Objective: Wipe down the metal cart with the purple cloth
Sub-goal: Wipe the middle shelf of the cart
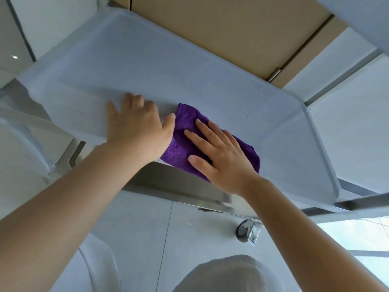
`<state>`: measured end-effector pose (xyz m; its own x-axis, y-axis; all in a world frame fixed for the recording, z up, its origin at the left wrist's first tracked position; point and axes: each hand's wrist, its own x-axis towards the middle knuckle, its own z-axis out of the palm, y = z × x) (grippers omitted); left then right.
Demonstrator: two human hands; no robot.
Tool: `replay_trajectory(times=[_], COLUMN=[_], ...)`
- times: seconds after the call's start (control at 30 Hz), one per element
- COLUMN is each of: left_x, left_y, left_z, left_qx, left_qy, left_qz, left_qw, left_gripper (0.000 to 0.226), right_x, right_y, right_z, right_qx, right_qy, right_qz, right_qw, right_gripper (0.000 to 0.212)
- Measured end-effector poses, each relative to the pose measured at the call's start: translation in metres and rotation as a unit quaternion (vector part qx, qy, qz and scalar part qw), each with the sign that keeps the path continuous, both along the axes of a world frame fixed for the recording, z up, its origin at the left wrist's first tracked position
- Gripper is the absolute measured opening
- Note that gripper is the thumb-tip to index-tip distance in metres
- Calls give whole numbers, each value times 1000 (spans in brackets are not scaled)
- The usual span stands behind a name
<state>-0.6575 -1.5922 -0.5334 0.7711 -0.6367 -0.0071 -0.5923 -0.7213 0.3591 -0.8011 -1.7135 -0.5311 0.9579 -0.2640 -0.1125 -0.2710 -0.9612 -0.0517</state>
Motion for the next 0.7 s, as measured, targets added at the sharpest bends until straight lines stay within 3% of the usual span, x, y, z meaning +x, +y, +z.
replay_trajectory(times=[0.27,0.43,0.53,0.7], left_x=[-58,-72,-79,-82], left_y=[-51,-68,-71,-80], left_z=[-4,-8,-8,-4], left_qx=[-43,-11,24,60], left_qy=[-9,-24,-44,10], left_qz=[-38,-50,-51,-4], left_qw=[998,998,997,998], left_gripper=[61,60,63,64], right_x=[13,32,46,78], right_y=[-46,-88,-110,-144], right_z=[-1,-6,-7,-9], right_qx=[29,21,17,10], right_qy=[-10,-30,-42,-54], right_qz=[12,7,-15,-97], right_qw=[999,999,999,994], right_gripper=[68,50,50,53])
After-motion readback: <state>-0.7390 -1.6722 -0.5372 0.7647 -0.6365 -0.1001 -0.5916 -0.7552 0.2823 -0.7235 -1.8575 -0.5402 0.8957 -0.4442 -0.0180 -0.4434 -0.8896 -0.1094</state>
